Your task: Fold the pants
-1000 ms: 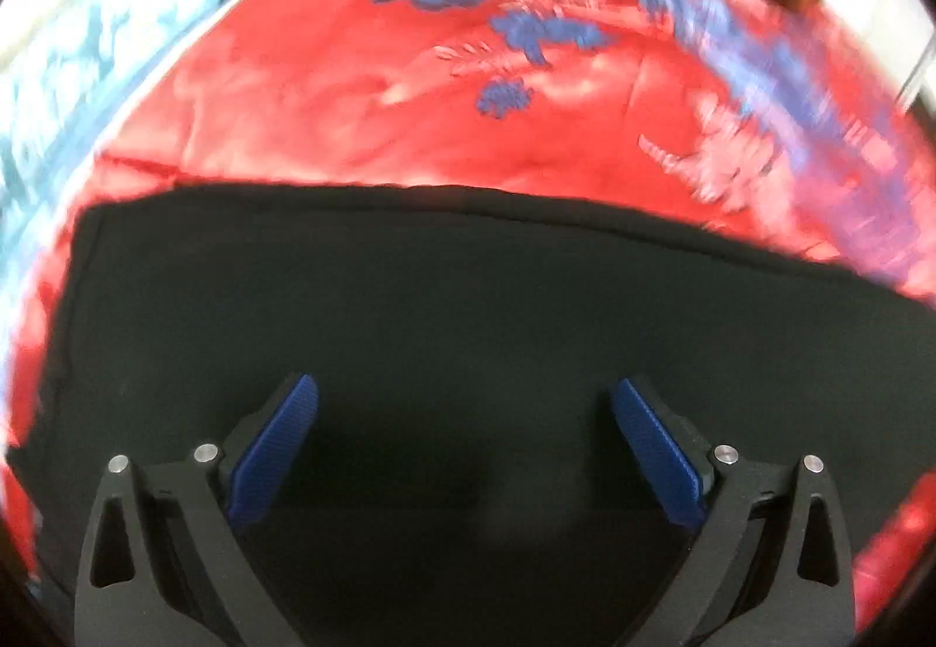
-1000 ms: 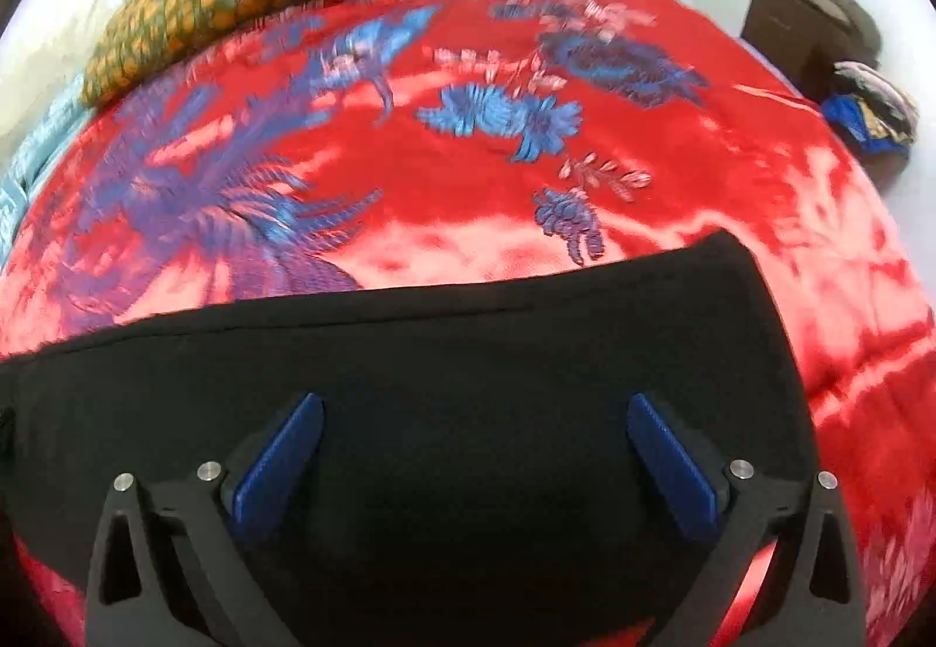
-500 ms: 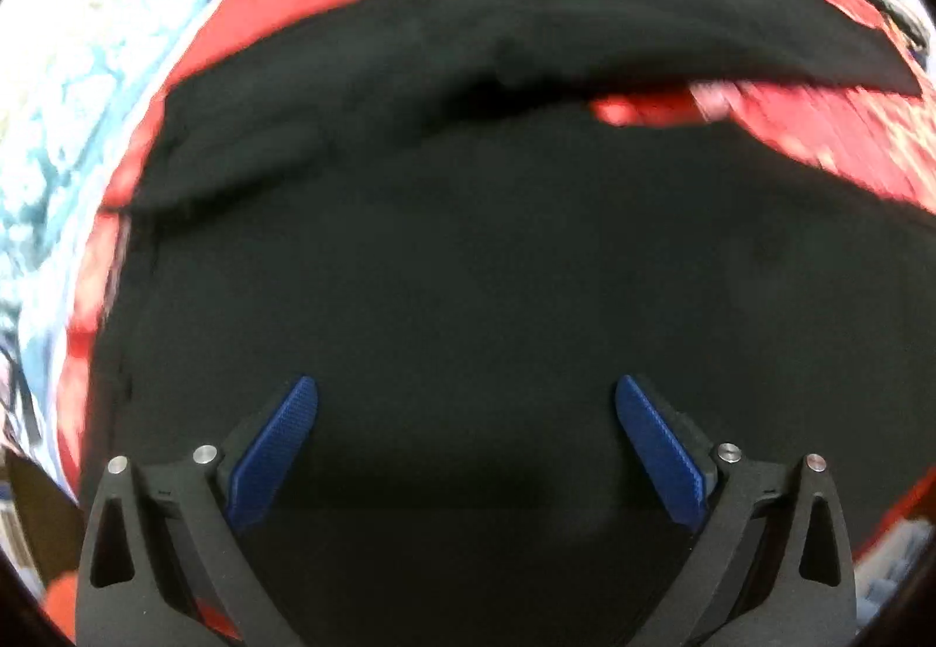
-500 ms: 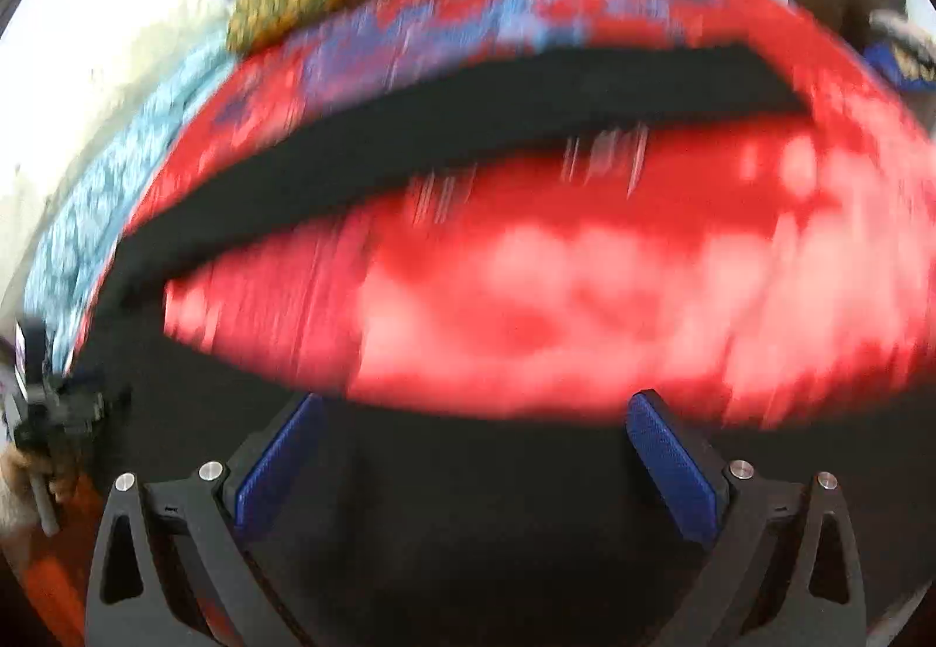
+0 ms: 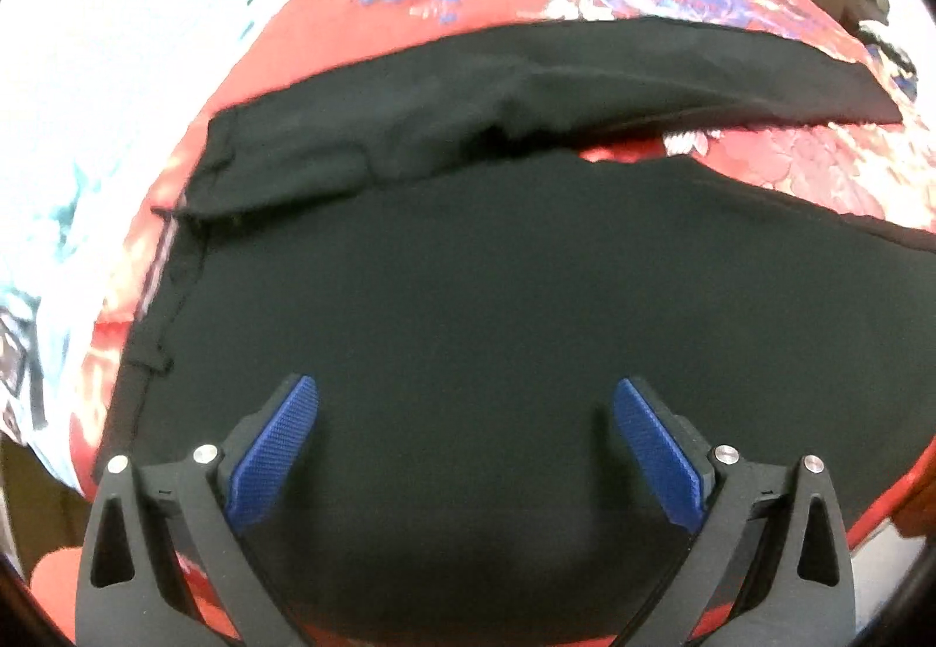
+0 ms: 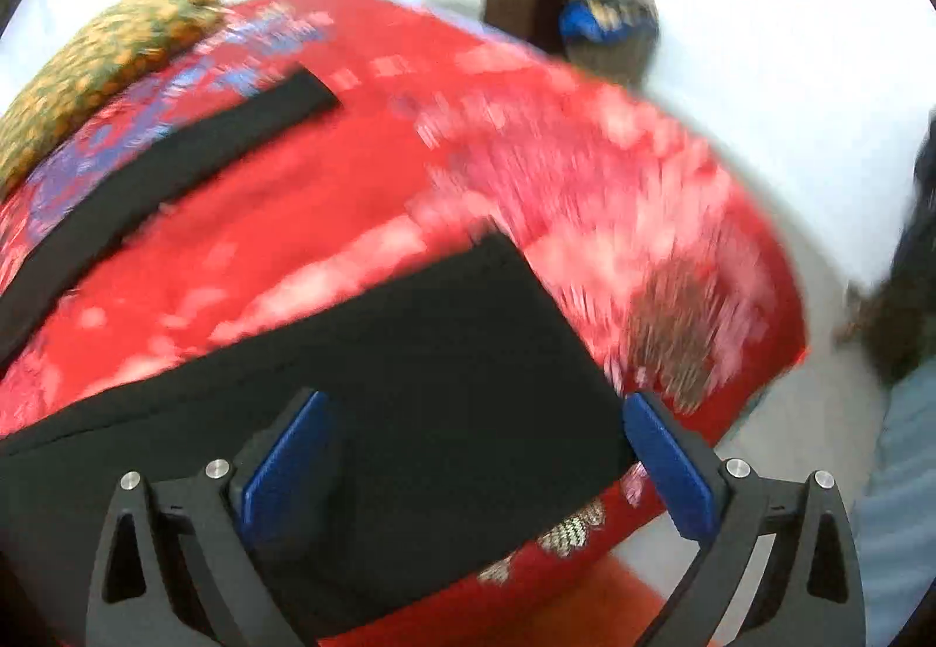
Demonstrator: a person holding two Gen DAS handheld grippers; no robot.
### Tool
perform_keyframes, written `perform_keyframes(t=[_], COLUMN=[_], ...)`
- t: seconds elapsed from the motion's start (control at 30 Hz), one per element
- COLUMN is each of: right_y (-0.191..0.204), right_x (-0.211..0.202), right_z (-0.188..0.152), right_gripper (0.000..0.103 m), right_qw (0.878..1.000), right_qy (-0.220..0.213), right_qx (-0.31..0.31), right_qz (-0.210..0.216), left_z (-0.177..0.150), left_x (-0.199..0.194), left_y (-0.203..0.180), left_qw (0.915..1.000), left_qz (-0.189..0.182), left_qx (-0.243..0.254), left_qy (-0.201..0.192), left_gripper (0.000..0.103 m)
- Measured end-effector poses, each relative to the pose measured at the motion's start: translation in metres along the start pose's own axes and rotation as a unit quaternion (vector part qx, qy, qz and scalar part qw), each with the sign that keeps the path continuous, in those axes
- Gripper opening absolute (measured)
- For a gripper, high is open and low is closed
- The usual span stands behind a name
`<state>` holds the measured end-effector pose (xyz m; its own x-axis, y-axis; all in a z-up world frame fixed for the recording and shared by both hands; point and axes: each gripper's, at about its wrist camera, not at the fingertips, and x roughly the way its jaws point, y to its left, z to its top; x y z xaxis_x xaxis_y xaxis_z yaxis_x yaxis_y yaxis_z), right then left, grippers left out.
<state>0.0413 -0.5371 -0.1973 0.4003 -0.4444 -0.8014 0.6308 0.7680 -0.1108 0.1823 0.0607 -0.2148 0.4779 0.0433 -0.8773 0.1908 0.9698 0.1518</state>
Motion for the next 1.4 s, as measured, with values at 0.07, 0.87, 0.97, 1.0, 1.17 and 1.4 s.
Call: perform_keyframes(t=[0.07,0.87,0.97,1.0,1.17,1.4], right_y=[0.02,0.171,0.185,0.191,0.218,0.234], right_x=[-0.037,-0.305,-0.317,-0.322,-0.339,-0.345], right_z=[0.004,-0.005,-0.008,-0.009,-0.016,-0.019], right_gripper=[0.101,0.103,0.103,0.103,0.103,0.103], right_qw=[0.999,0.971,0.967,0.965,0.955,0.951], right_qy=[-0.029,-0.147,-0.148,-0.148,-0.153,-0.145], right_qx=[-0.013,-0.14,-0.153,-0.16,-0.195,-0.204], right_qz=[0.008,0.129,0.139,0.144,0.162,0.182], left_z=[-0.002,-0.028,-0.028,-0.029,-0.029,-0.029], left_x=[0.007,0.014,0.014,0.015,0.015,0.015], left_y=[0.002,0.009,0.01,0.011,0.011,0.011], left_qw=[0.9999,0.998,0.998,0.9979,0.9979,0.9979], left_qz=[0.013,-0.008,-0.009,-0.01,-0.011,-0.011], left_qx=[-0.004,-0.061,-0.061,-0.062,-0.062,-0.062], left_qy=[-0.005,-0.013,-0.015,-0.015,-0.016,-0.015], left_gripper=[0.102,0.103,0.103,0.103,0.103,0.103])
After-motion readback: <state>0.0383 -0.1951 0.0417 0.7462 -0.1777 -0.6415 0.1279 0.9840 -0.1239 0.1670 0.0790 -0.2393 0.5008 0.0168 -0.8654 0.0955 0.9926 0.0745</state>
